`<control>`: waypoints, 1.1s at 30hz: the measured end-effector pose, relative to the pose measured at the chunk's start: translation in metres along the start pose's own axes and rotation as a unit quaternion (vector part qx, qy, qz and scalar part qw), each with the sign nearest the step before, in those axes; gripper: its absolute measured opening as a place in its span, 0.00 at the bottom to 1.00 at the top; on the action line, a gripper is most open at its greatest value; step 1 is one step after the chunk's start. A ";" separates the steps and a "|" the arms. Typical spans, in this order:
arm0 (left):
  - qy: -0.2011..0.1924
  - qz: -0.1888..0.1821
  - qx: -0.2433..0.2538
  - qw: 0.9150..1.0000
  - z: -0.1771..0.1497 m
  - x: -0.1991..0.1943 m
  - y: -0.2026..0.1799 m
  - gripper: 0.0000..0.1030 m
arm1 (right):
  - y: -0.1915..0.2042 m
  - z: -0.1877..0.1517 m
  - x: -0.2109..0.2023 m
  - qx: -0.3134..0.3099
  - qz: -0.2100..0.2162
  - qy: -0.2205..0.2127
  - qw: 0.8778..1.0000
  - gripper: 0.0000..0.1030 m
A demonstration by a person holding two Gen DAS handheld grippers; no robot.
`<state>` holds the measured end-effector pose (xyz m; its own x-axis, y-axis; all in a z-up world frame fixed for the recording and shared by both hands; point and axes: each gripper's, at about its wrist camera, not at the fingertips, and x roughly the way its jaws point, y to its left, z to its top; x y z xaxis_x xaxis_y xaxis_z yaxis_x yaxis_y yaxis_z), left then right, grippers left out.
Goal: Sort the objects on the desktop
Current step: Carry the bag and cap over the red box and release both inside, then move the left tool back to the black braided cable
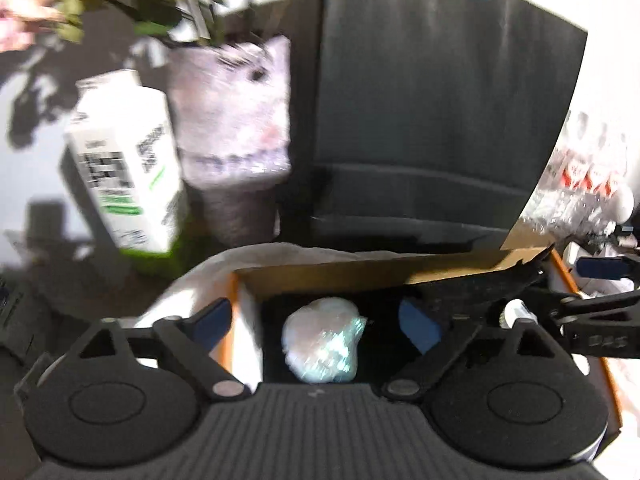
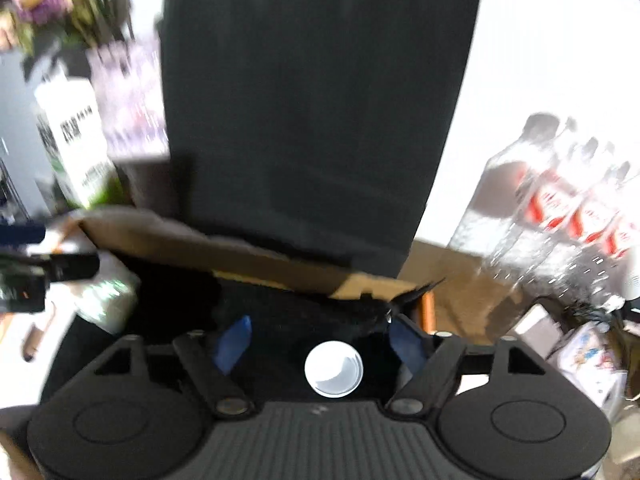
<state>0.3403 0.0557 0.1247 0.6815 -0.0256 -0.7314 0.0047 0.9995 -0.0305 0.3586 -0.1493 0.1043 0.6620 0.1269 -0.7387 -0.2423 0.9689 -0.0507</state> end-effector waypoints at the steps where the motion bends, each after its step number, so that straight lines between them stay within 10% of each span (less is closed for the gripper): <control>1: 0.001 0.000 -0.006 1.000 -0.001 -0.011 0.003 0.93 | 0.001 0.001 -0.015 0.001 0.003 -0.007 1.000 0.78; 14: 0.007 -0.010 -0.040 0.999 -0.102 -0.159 0.026 1.00 | -0.013 -0.080 -0.160 0.032 0.060 -0.028 0.997 0.87; 27: -0.053 -0.134 -0.051 0.988 -0.312 -0.275 0.033 1.00 | 0.024 -0.308 -0.292 -0.041 0.074 -0.123 0.989 1.00; 33: -0.081 -0.104 -0.091 0.987 -0.389 -0.290 0.031 1.00 | 0.030 -0.391 -0.306 -0.004 0.008 -0.125 0.992 1.00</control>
<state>-0.1420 0.0872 0.0711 0.7879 -0.2126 -0.5780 0.0353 0.9526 -0.3022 -0.1280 -0.2419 0.0661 0.8130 0.1915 -0.5499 -0.2584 0.9649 -0.0461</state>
